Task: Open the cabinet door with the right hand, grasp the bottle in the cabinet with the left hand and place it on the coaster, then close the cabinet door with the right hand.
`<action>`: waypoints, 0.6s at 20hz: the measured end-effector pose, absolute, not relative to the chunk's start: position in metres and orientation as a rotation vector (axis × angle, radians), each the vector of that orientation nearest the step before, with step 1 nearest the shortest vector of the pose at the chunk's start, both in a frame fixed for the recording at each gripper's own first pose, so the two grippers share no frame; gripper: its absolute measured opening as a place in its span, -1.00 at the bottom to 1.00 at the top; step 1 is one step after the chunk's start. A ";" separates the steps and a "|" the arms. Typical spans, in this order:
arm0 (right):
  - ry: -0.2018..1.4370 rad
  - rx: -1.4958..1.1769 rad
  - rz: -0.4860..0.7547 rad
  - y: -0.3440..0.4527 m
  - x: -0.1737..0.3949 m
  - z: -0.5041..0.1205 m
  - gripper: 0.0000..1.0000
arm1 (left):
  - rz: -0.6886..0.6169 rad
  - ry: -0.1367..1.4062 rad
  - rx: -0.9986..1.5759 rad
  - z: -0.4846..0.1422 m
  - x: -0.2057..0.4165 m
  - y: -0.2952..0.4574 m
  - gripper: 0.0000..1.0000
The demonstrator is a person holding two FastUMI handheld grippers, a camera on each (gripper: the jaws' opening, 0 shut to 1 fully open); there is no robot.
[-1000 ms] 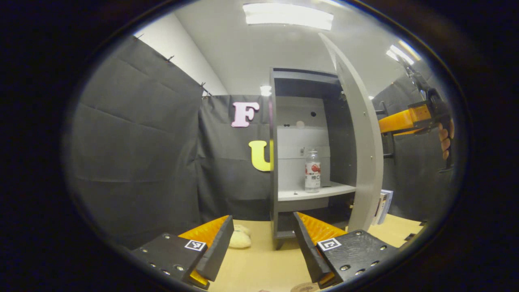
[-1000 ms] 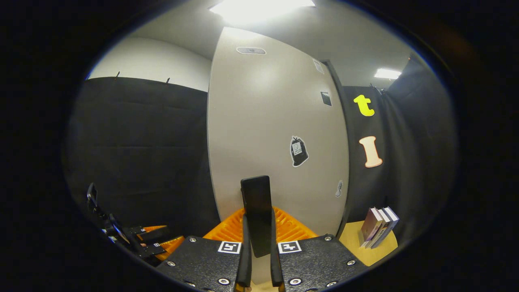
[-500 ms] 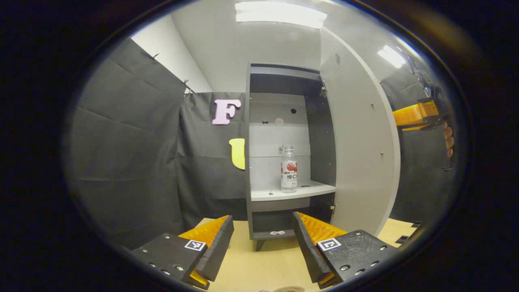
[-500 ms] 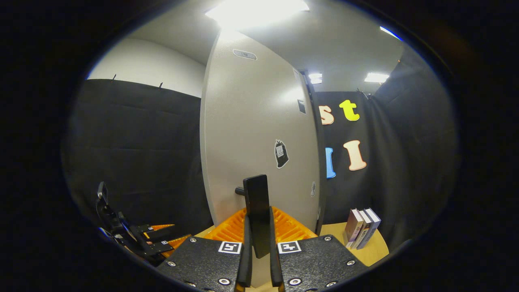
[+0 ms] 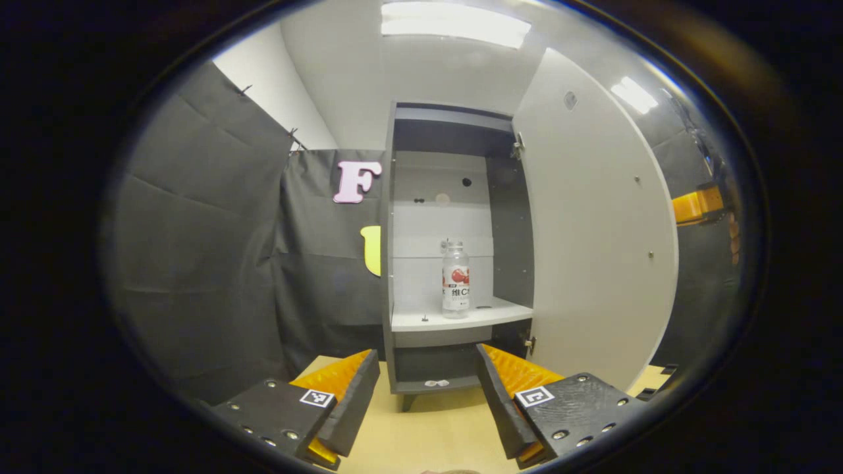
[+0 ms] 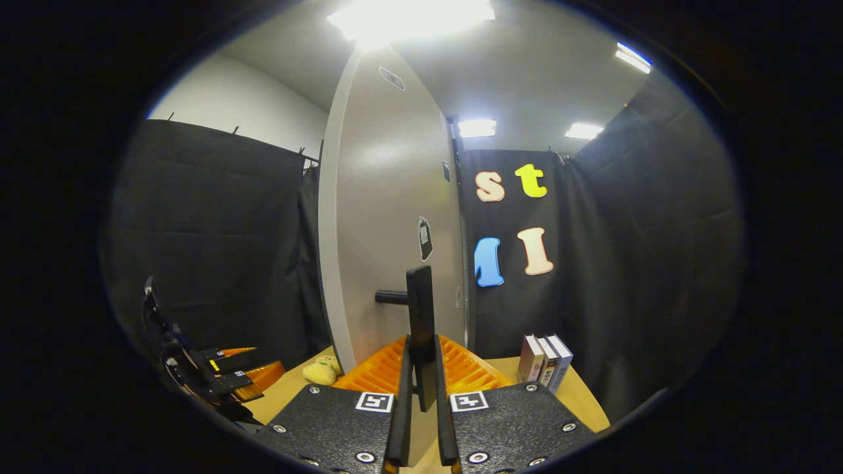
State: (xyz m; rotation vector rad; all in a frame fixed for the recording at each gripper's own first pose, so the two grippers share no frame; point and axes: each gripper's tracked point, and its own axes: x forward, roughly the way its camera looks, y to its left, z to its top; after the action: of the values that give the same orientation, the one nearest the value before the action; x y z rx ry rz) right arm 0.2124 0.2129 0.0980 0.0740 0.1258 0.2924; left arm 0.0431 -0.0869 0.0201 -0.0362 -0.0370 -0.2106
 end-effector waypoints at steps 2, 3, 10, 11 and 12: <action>0.118 0.064 0.250 0.204 0.217 0.098 -0.66 | -0.223 -0.047 -0.029 0.023 0.045 -0.092 0.76; 0.116 0.062 0.231 0.199 0.215 0.098 -0.76 | -0.232 -0.049 -0.026 0.025 0.046 -0.097 0.68; 0.085 0.055 0.113 0.176 0.218 0.100 -0.88 | -0.297 -0.073 -0.038 0.040 0.075 -0.130 0.68; 0.075 0.073 0.121 0.179 0.218 0.101 -0.88 | -0.310 -0.077 -0.047 0.043 0.082 -0.135 0.68; 0.075 0.095 0.138 0.184 0.220 0.099 -0.88 | -0.318 -0.080 -0.053 0.046 0.089 -0.139 0.68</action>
State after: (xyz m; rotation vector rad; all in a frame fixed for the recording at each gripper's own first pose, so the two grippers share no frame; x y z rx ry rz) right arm 0.2196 0.1843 0.0994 0.0951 0.0745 0.1377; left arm 0.0889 -0.1393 0.0456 -0.0533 -0.0804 -0.3179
